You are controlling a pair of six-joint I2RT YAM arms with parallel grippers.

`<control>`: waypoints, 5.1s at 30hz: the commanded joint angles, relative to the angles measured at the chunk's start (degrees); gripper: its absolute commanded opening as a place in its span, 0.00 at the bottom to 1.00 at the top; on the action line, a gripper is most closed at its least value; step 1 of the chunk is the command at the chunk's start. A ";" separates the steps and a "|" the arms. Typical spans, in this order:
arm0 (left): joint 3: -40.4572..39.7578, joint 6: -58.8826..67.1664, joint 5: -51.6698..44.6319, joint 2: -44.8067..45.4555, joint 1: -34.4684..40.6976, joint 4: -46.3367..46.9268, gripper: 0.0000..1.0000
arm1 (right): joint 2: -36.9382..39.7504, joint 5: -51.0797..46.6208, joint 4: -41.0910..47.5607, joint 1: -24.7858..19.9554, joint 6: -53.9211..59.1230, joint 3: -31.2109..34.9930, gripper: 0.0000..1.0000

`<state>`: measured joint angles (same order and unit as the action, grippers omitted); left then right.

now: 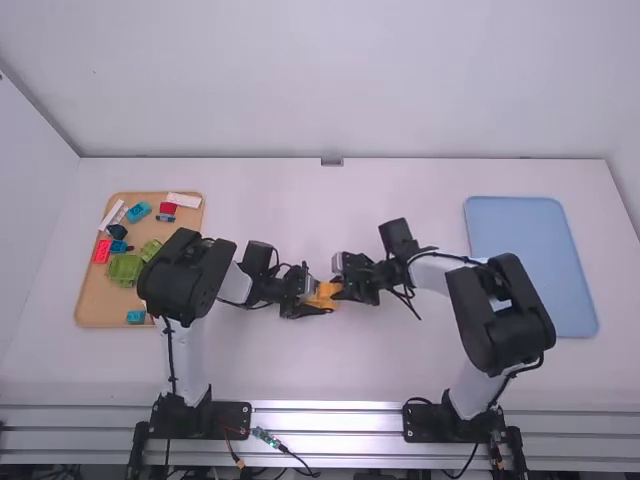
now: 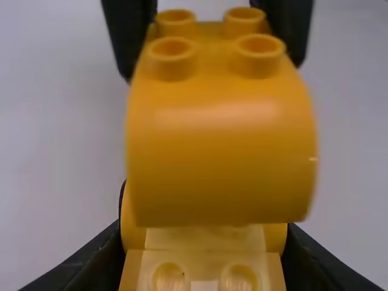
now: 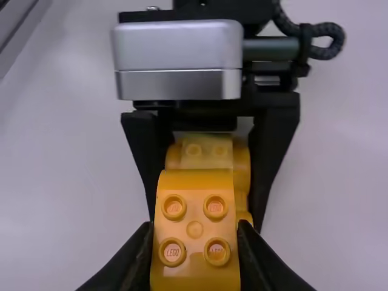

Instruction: Assemble lego blocks to make yellow taxi

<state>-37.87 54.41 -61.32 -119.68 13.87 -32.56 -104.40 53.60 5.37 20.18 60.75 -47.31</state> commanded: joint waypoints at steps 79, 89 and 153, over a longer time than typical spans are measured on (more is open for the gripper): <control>-0.13 0.27 3.80 -0.24 0.00 -0.52 0.45 | -4.89 3.17 -16.96 3.89 -9.75 3.58 0.00; -0.13 0.25 3.80 -0.24 0.00 -0.83 0.45 | -4.89 3.39 -18.43 3.93 -9.94 4.57 0.00; -0.13 -1.24 3.82 -0.24 0.13 -1.40 0.44 | -5.11 -10.38 -16.41 6.36 -14.25 4.59 0.00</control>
<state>-37.89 52.69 -60.34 -119.68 13.82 -34.15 -108.07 49.67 -12.88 26.24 47.05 -44.05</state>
